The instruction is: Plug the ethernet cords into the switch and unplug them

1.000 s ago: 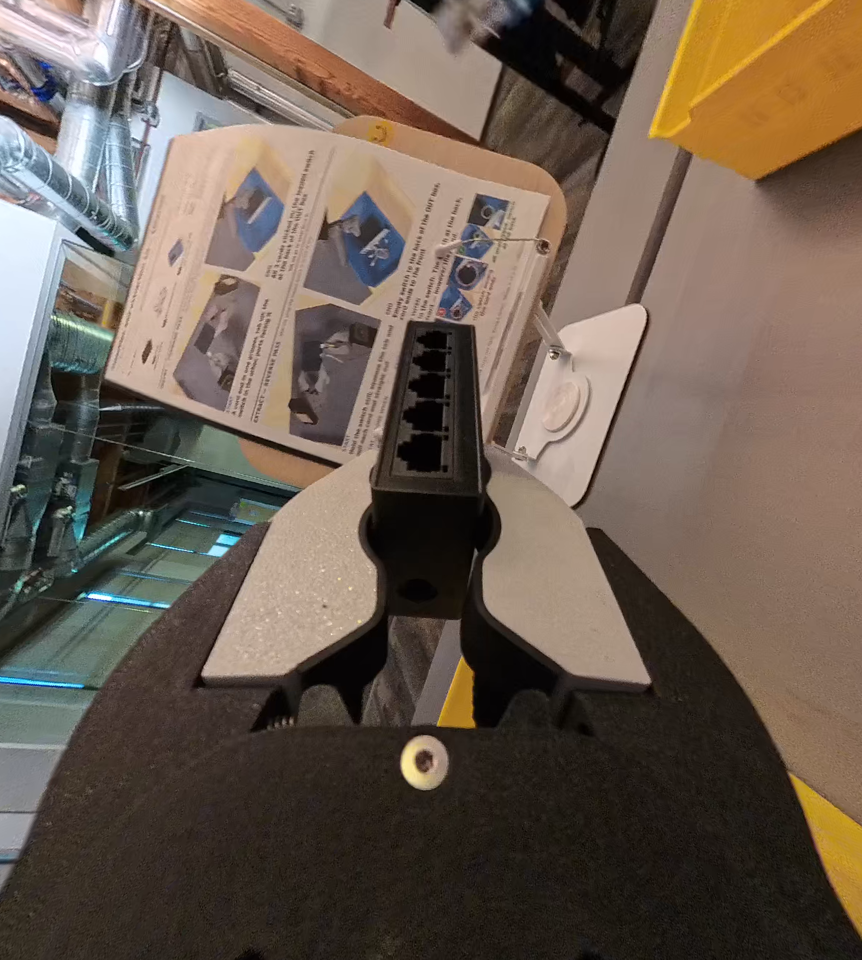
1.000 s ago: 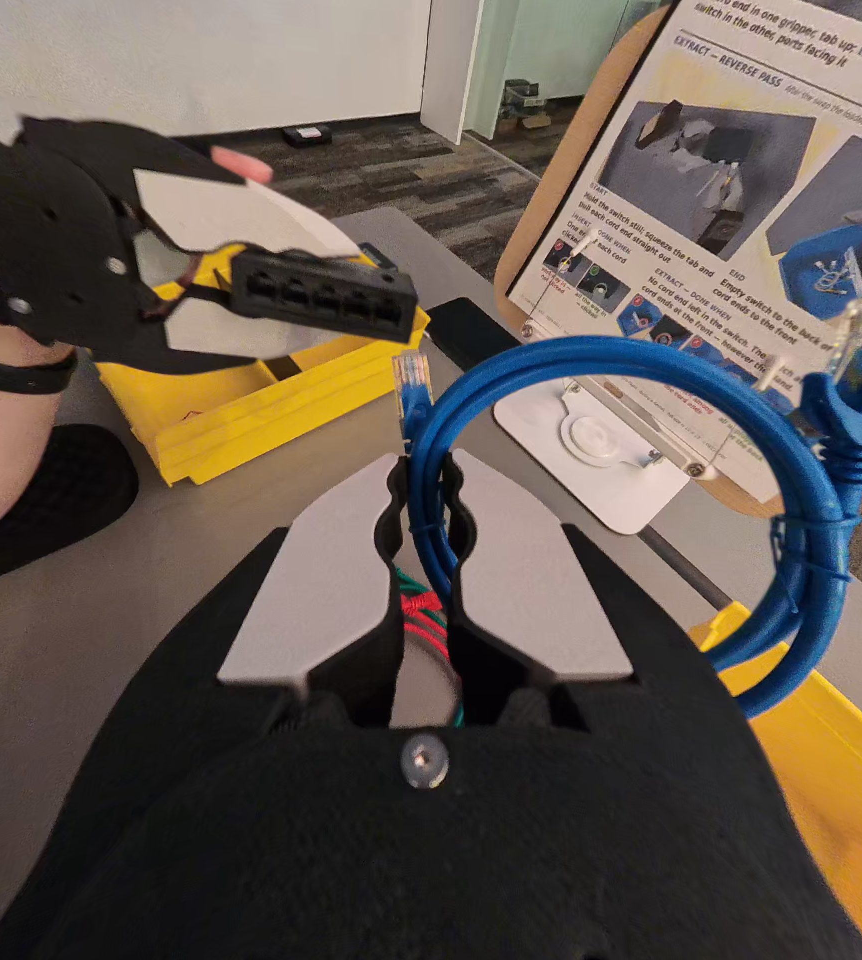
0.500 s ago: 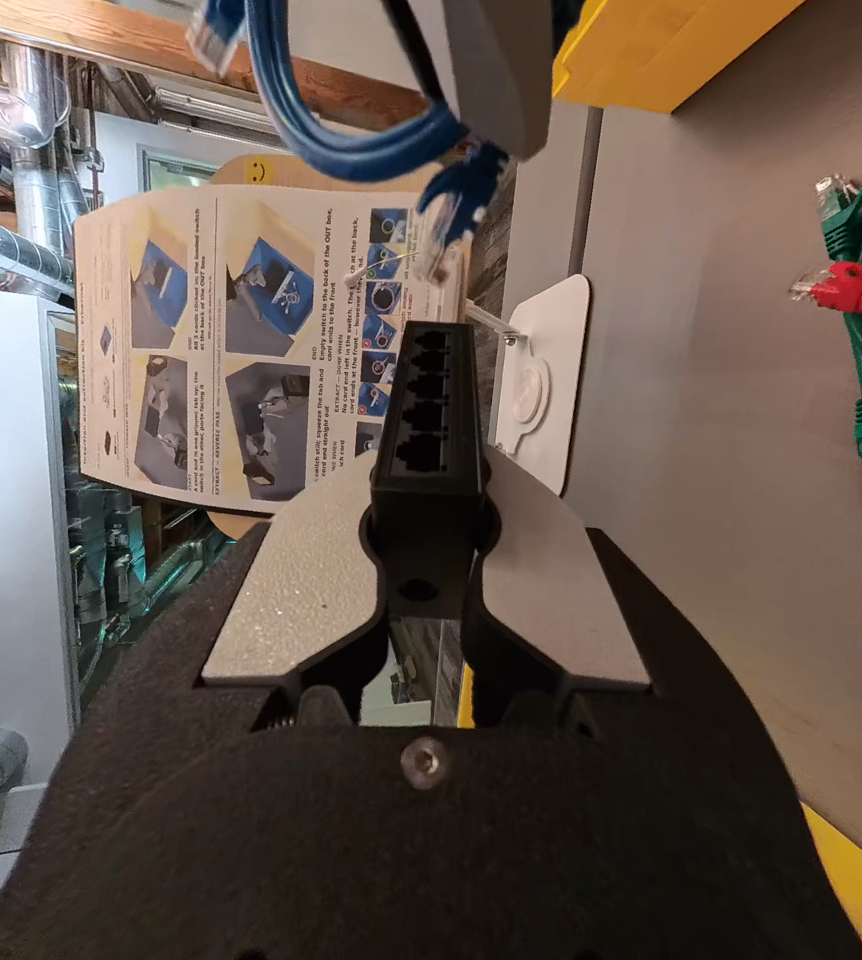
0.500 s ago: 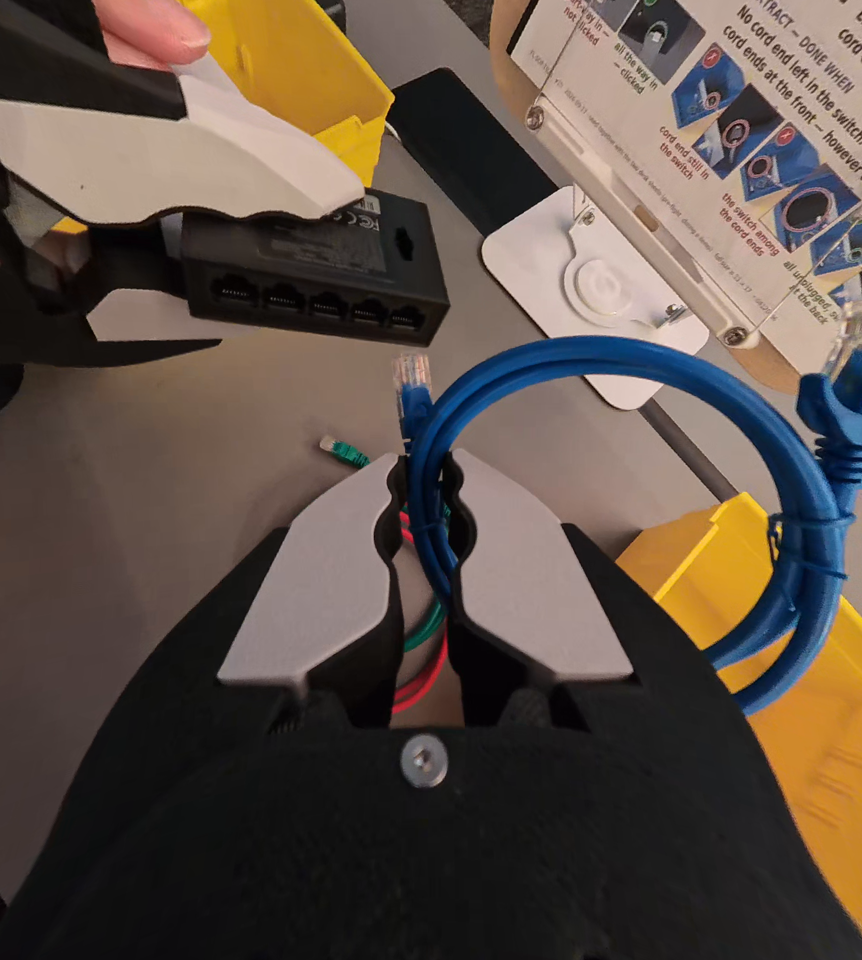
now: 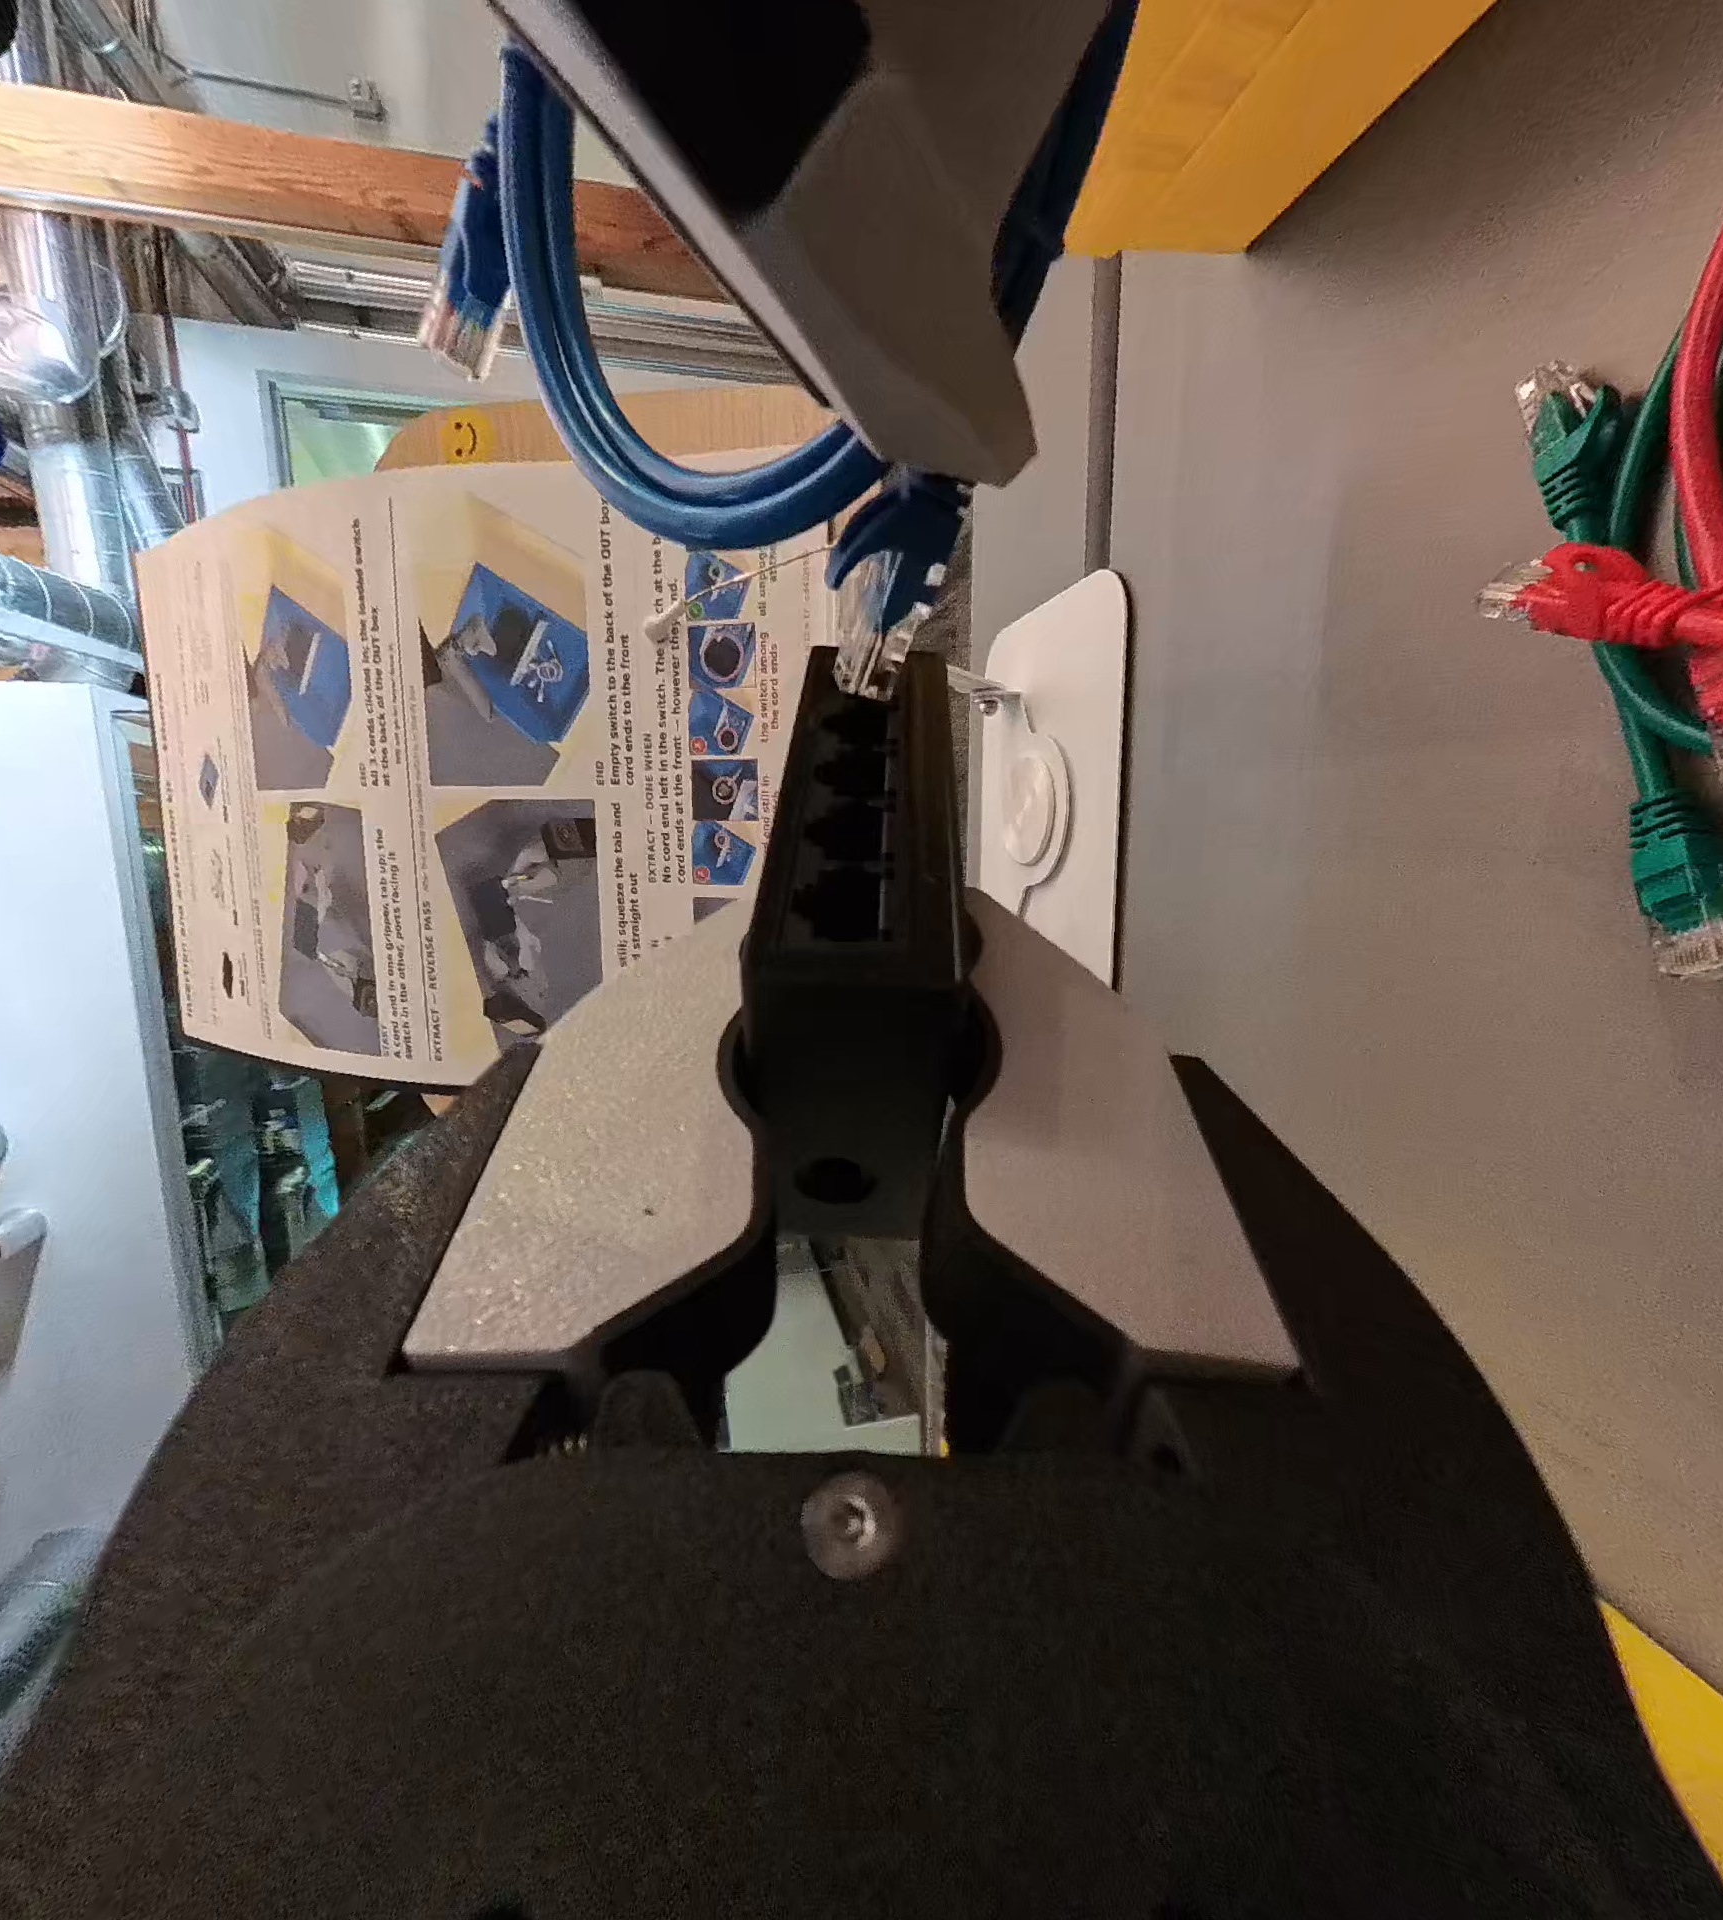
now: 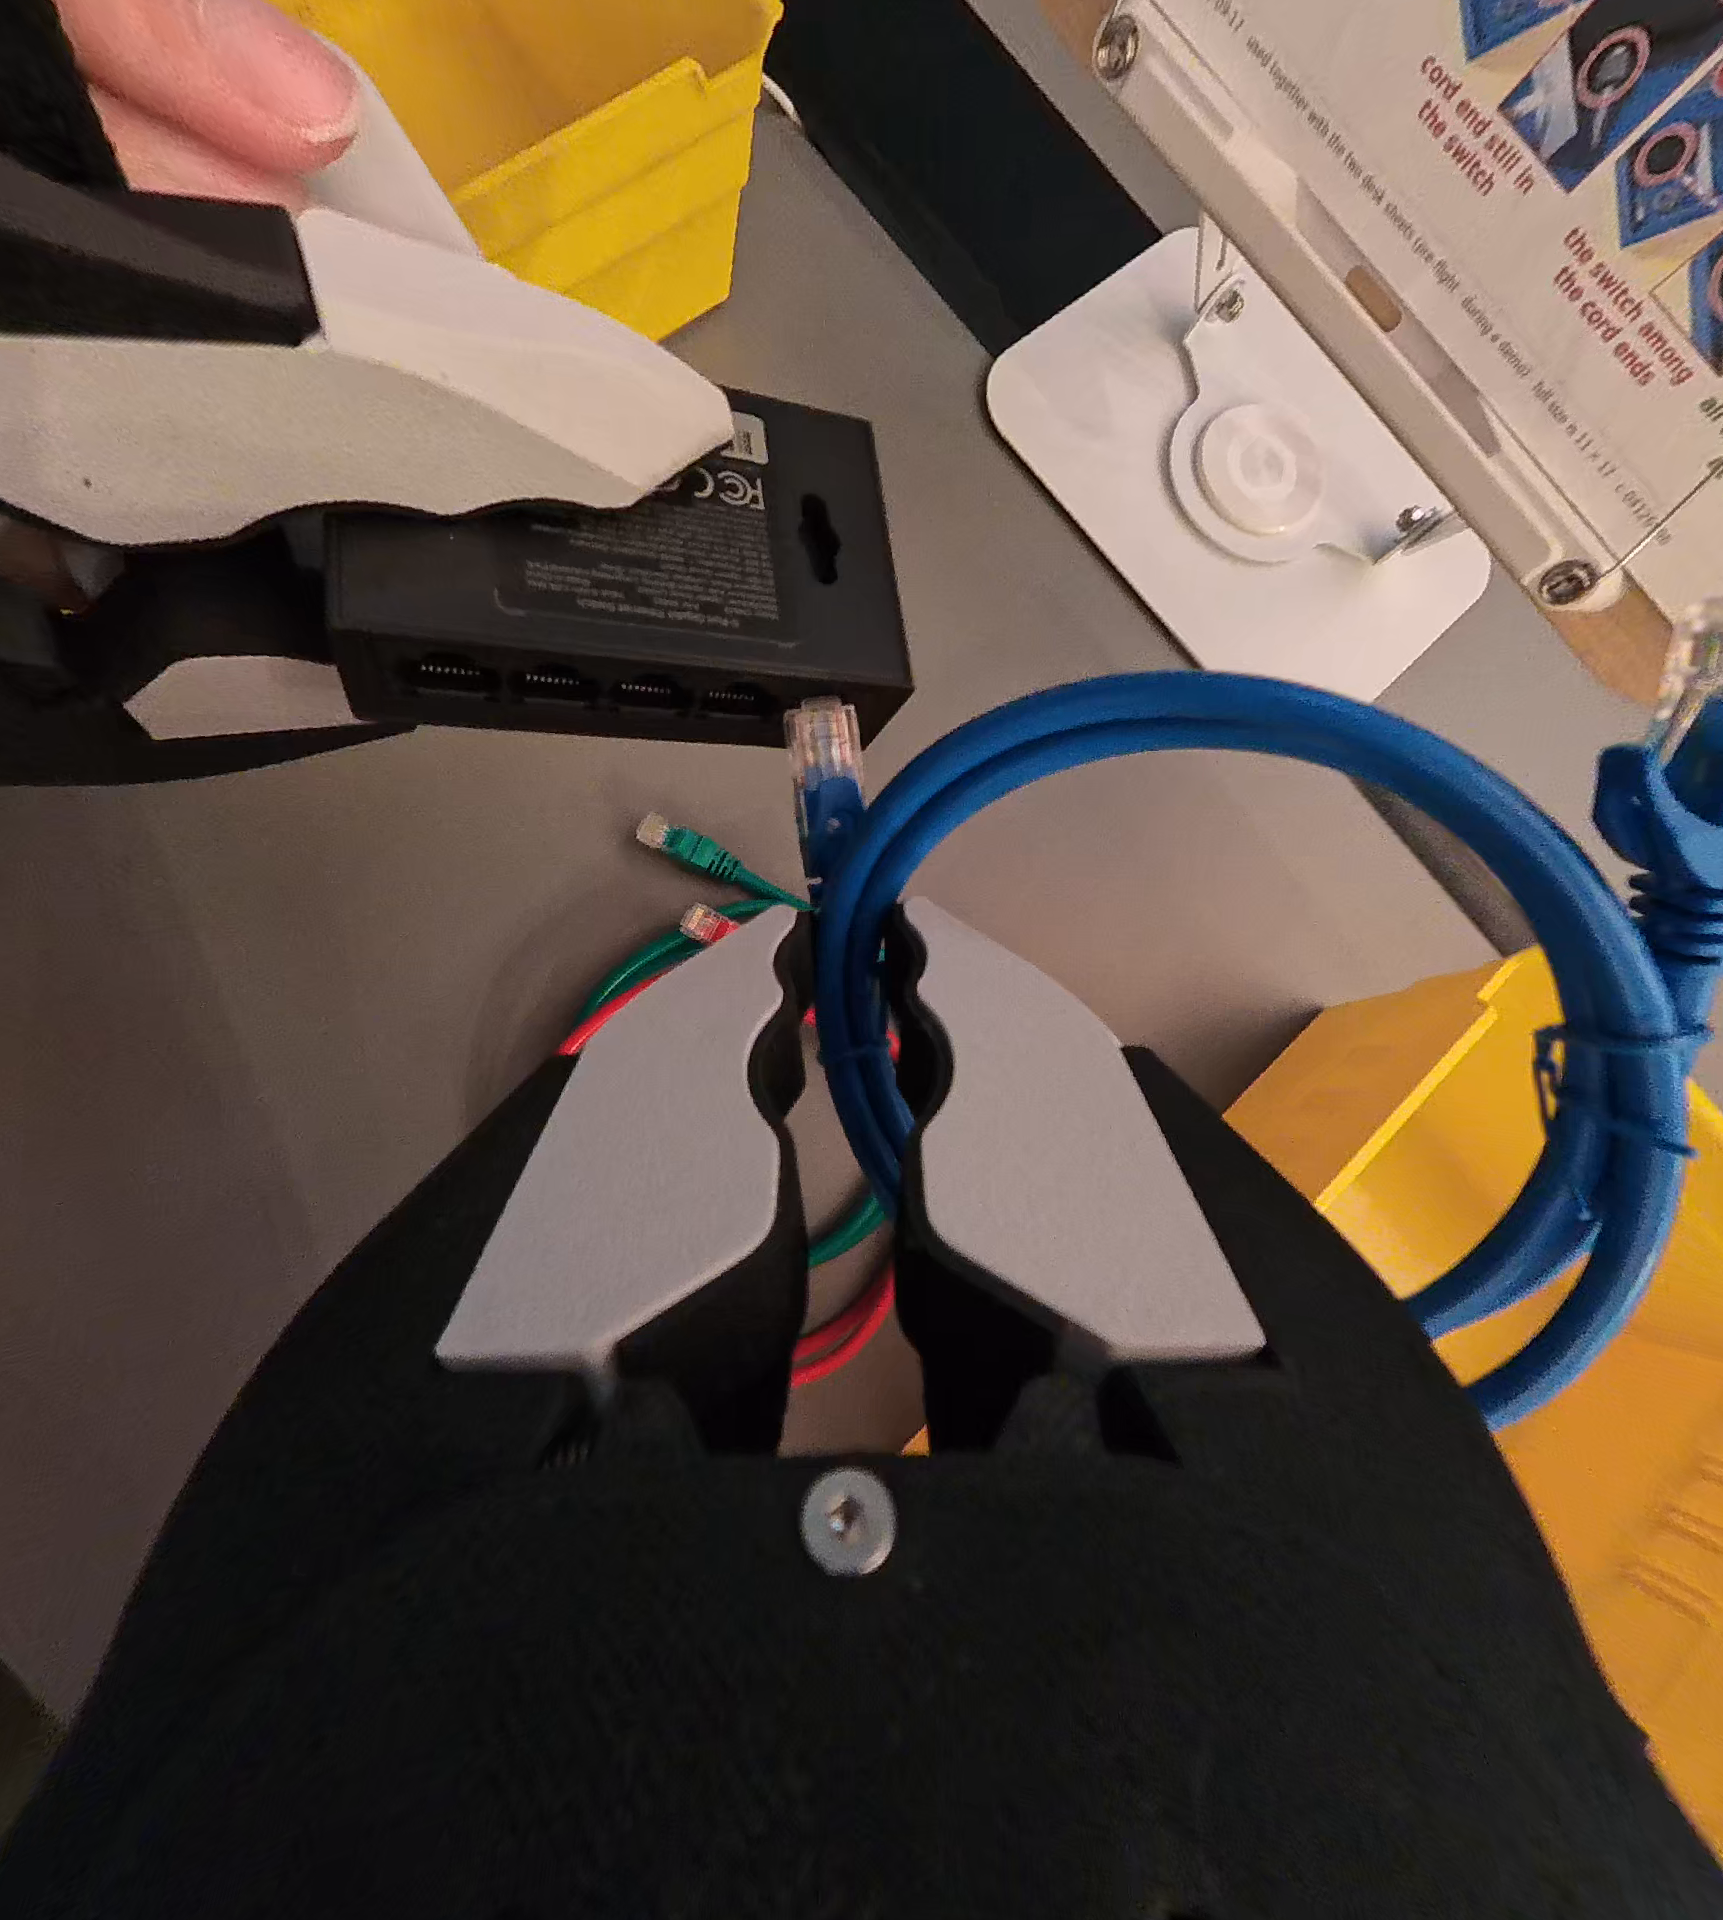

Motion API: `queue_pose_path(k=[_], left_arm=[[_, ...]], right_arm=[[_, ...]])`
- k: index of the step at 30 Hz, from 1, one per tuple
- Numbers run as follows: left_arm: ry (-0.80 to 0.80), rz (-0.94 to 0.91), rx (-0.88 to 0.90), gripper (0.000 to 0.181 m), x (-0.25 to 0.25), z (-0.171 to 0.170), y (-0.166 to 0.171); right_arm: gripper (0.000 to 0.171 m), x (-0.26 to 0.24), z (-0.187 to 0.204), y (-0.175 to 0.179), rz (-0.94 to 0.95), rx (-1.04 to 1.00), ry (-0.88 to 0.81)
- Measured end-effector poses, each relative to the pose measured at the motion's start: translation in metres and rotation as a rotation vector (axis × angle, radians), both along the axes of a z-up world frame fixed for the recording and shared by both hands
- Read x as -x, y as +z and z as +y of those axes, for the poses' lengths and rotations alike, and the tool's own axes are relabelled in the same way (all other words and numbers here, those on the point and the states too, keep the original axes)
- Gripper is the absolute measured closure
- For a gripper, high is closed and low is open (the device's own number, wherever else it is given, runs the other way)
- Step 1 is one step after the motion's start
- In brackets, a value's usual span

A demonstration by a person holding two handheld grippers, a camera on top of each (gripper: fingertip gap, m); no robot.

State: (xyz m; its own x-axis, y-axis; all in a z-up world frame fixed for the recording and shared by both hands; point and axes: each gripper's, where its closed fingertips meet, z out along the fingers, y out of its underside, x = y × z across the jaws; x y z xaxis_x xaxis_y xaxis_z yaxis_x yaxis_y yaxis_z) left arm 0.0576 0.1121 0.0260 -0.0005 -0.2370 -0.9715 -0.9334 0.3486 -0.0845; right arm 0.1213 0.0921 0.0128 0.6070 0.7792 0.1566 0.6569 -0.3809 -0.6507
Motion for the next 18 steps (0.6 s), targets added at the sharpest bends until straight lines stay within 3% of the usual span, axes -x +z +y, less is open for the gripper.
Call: queue_pose_path(k=[8,18], left_arm=[[-0.051,0.065,-0.043,0.153,-0.007,-0.003,-0.006],[-0.135,0.081,-0.043,0.153,-0.018,-0.012,-0.011]], right_arm=[[0.157,-0.004,-0.007,-0.010,0.031,0.120,-0.034],[0.157,-0.003,-0.007,-0.009,0.039,0.113,-0.009]])
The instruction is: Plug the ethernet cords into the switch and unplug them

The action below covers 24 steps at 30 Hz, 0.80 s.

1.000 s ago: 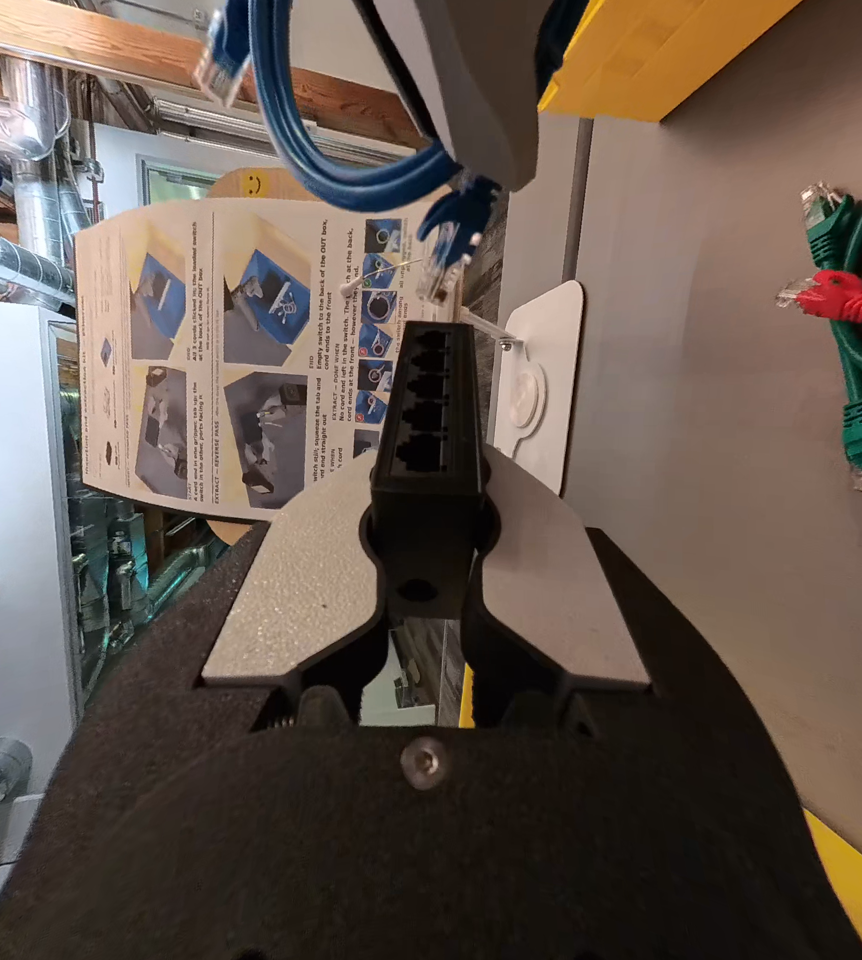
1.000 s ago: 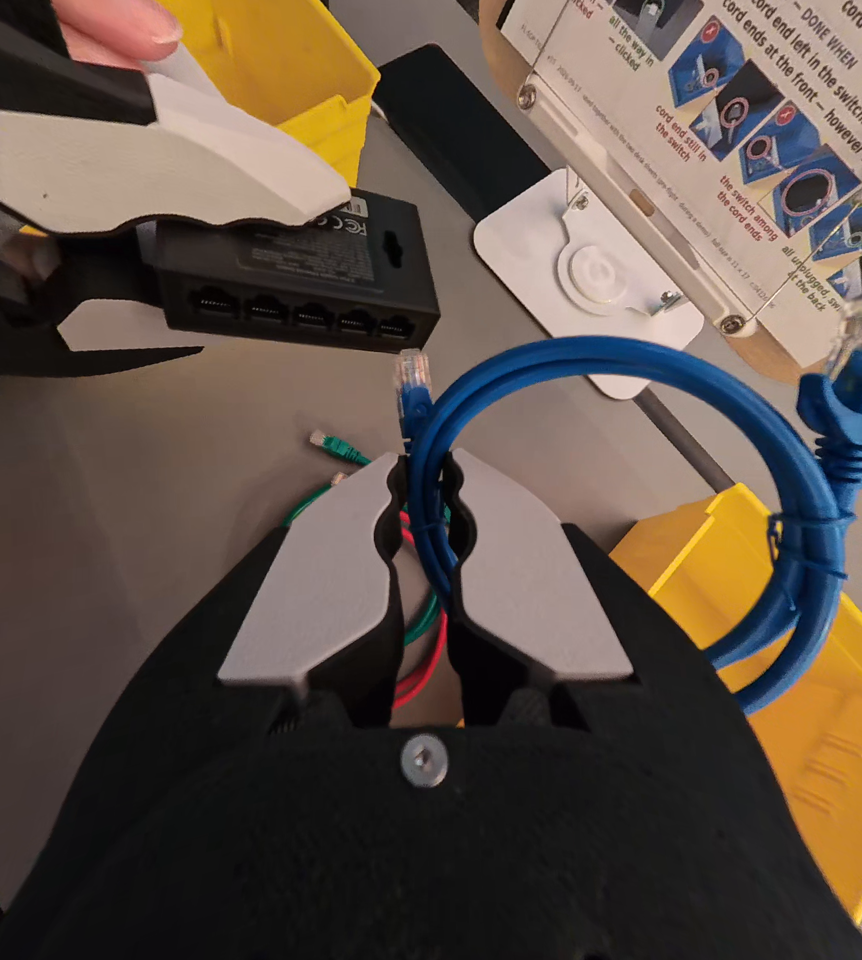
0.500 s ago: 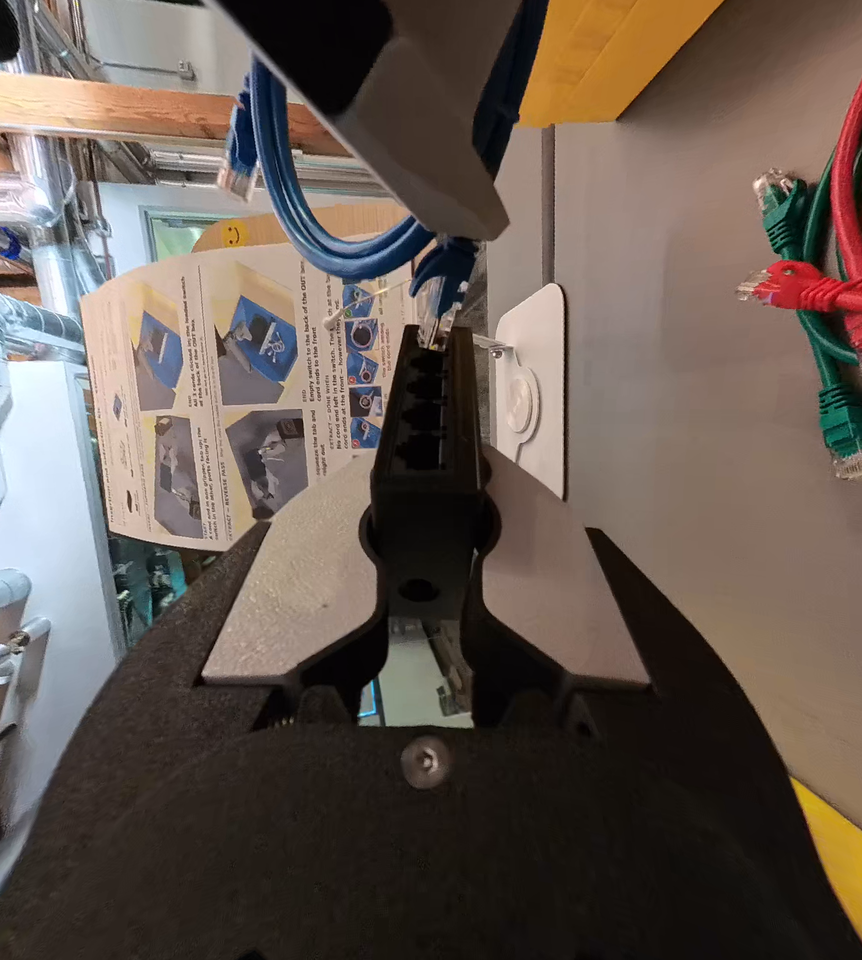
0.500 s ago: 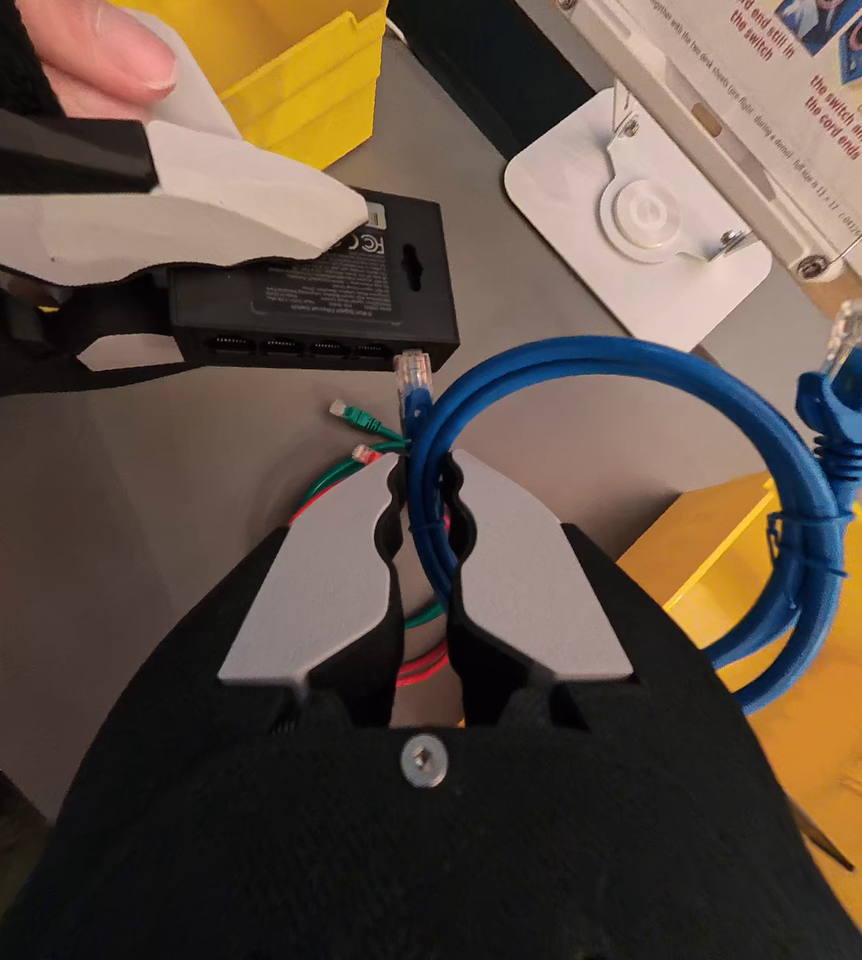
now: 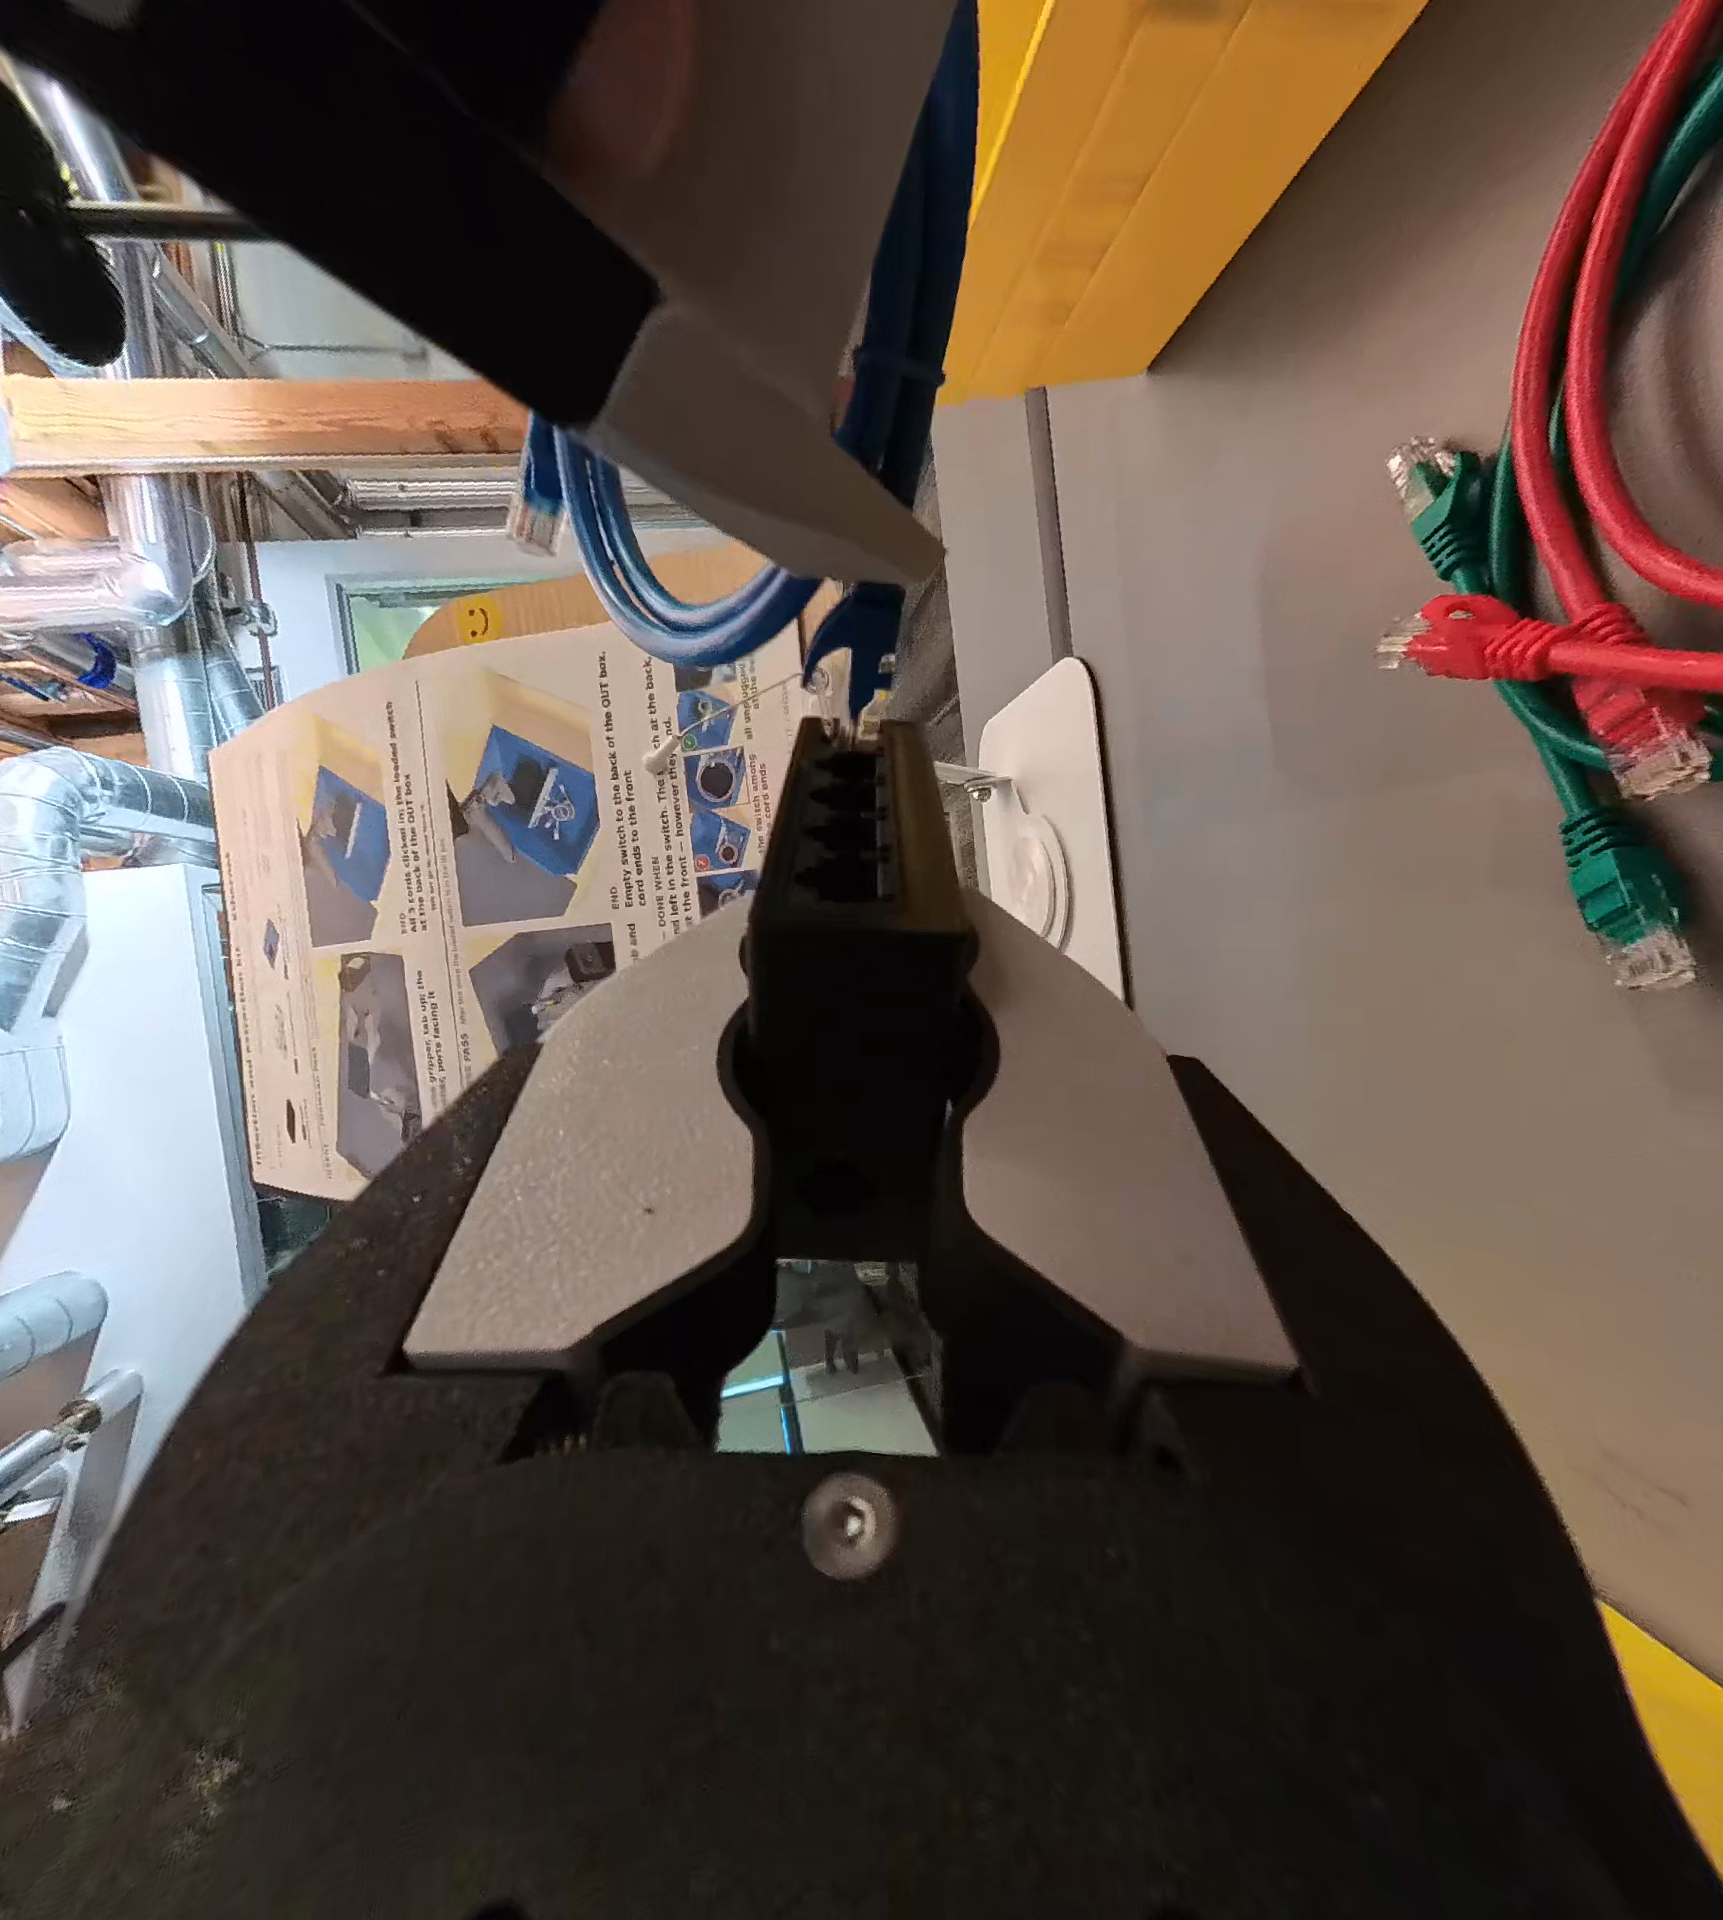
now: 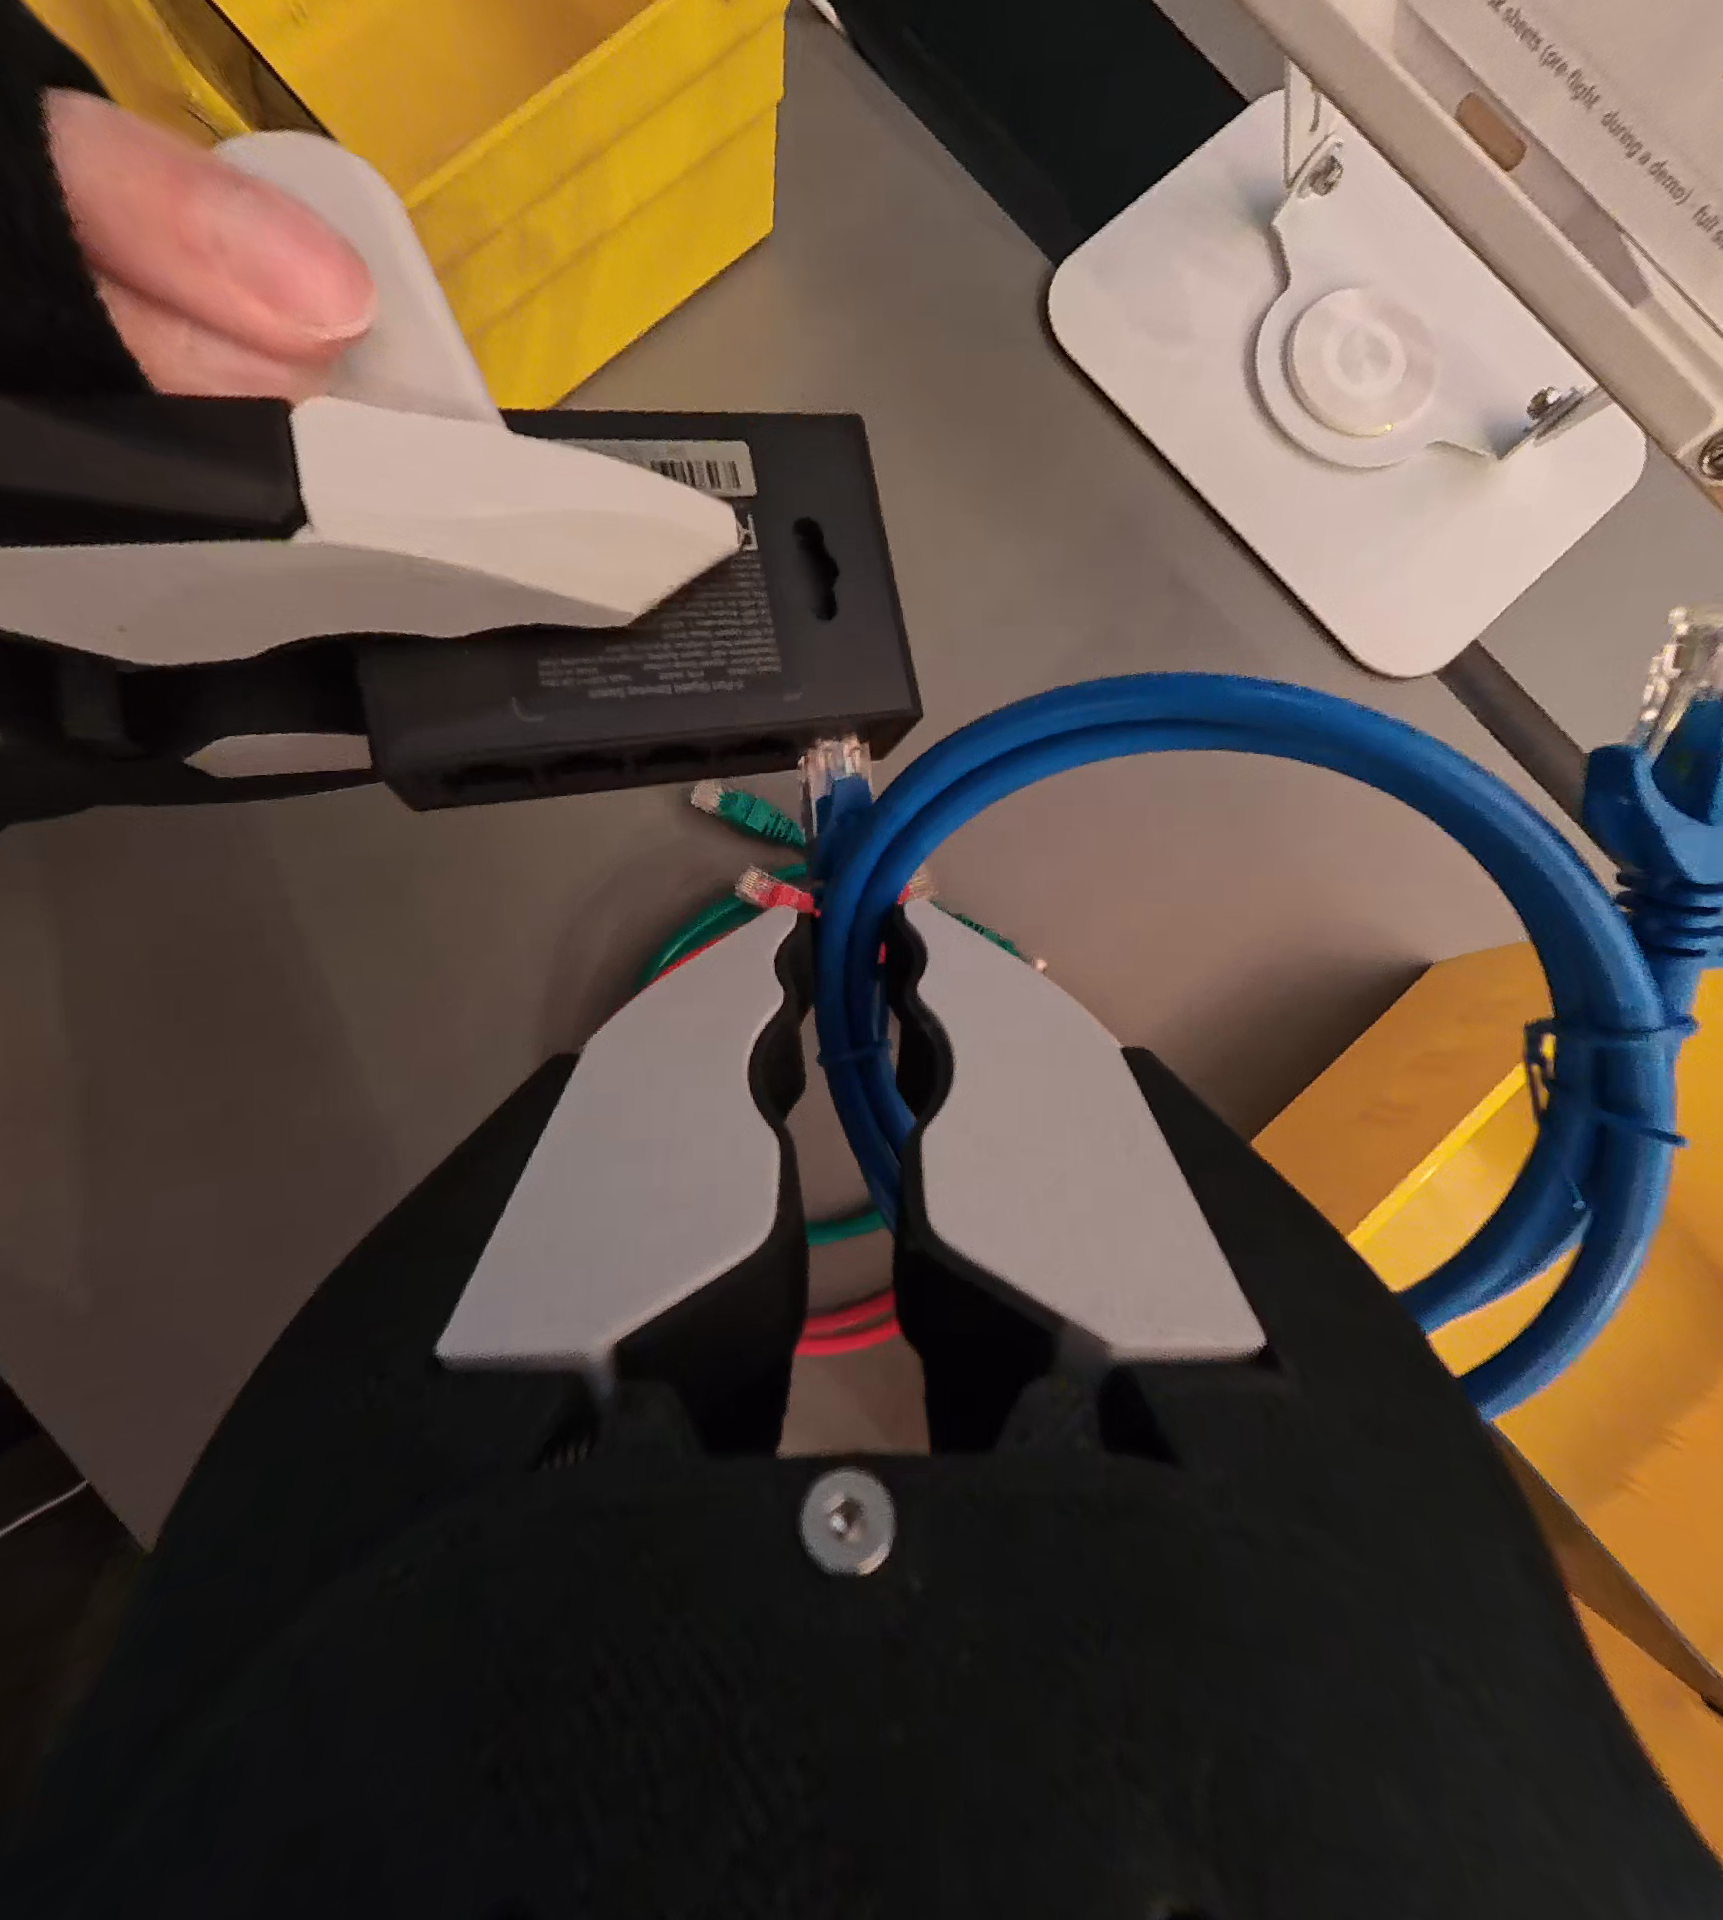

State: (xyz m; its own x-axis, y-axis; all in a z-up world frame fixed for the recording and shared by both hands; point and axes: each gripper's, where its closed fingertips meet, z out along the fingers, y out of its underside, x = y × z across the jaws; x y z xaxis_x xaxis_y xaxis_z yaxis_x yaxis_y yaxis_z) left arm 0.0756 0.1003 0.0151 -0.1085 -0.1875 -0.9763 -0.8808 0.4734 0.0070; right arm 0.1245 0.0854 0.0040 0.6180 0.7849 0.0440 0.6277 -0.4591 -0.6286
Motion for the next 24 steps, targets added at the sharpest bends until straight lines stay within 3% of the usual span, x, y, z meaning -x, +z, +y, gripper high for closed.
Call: queue_pose_path(k=[11,19,24], left_arm=[[0.007,-0.094,-0.087,0.152,0.005,0.008,0.014],[-0.031,-0.116,0.005,0.153,-0.005,0.001,0.005],[0.017,-0.182,0.001,0.152,0.005,0.008,0.016]], right_arm=[[0.157,0.002,-0.001,0.012,0.011,-0.063,0.003],[0.158,-0.001,0.006,0.013,-0.031,-0.117,0.004],[0.158,0.007,0.006,0.028,0.086,-0.141,0.025]])
